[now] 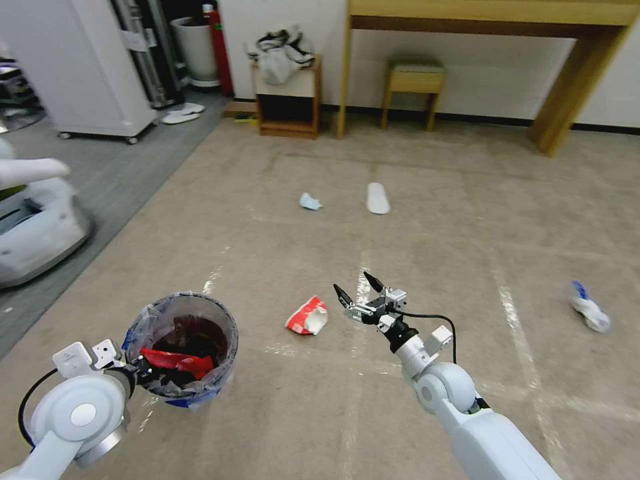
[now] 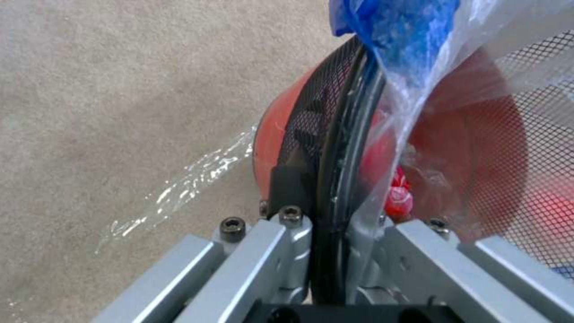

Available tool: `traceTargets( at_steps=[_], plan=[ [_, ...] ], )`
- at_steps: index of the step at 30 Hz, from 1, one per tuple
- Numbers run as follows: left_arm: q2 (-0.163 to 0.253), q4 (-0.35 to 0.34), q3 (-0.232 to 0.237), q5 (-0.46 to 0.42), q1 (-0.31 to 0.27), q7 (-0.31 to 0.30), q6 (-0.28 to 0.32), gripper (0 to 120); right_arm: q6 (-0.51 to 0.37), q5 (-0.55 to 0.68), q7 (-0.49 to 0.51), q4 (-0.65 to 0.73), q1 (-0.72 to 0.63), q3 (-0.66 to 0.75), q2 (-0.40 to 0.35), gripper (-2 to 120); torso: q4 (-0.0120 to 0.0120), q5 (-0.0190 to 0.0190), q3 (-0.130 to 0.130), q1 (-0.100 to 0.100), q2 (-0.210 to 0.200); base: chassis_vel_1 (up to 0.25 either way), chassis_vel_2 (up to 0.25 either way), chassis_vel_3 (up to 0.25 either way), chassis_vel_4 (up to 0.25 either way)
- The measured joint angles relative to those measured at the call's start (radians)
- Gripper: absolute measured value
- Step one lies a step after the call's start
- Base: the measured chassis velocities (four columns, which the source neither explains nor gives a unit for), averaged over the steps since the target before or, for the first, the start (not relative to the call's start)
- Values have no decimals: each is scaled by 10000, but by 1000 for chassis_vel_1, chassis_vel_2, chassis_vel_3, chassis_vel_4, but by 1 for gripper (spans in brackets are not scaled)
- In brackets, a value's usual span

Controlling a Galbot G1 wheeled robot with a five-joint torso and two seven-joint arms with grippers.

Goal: Pick up the trash bin and place the garbage on the floor into it.

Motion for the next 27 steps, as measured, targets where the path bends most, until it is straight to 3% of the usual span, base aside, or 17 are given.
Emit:
traceTargets(
  at_steps=[2,27],
  plan=[
    [7,-39,-25,-7,23,1,0,1,-3,-12,54,3,13,0,0,100,-9,-1,0,1,0,0,0,0,0],
    [-15,-35,35,4,19,-46,0,1,471,-496,125,-337,-97,204,497,100,-4,-1,0,0,0,0,0,0,0]
  ],
)
